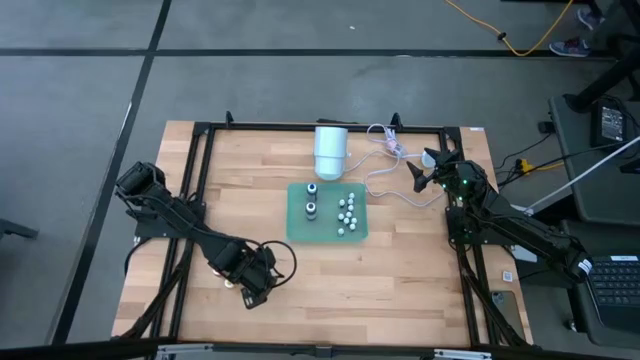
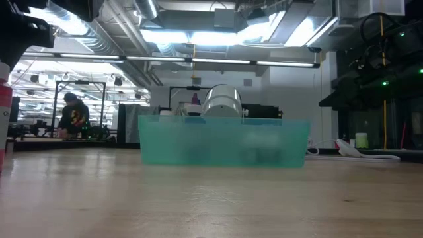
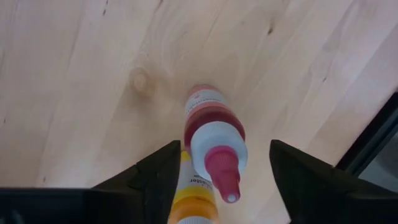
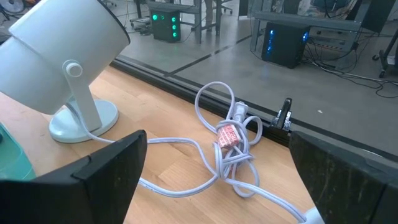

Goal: Pick & Place food coloring
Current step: Put the large pink food coloring bottle into the green bin

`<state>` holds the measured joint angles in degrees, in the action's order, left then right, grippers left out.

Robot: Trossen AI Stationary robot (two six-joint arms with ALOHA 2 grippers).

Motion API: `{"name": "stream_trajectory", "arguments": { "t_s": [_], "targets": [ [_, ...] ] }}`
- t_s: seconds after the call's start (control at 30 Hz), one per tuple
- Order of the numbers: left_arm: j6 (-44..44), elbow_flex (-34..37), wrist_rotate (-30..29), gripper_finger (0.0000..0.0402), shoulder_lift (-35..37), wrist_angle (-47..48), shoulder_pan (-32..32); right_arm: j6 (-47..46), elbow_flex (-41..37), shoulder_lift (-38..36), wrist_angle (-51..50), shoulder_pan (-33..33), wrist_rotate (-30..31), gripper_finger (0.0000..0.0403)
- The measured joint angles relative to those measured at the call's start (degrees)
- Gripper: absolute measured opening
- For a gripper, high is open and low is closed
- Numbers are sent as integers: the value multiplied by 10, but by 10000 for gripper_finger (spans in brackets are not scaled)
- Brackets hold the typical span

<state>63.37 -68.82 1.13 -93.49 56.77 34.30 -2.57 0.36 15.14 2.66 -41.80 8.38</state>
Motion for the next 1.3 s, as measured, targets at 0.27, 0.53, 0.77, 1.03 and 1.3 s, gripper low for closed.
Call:
{"name": "stream_trajectory", "arguments": {
  "t_s": [0.27,0.53,0.77,1.03,1.3],
  "targets": [
    [10,0,1,162,0,0,0,0,0,0,0,0,0,393],
    [16,0,2,112,0,0,0,0,0,0,0,0,0,393],
    [19,-12,2,112,-1,17,0,0,0,0,0,0,0,393],
    [1,-73,-6,112,-1,97,-21,0,0,0,0,0,0,393],
    [-39,-159,-38,112,-1,189,-61,0,0,0,0,0,0,393]
  ]
}}
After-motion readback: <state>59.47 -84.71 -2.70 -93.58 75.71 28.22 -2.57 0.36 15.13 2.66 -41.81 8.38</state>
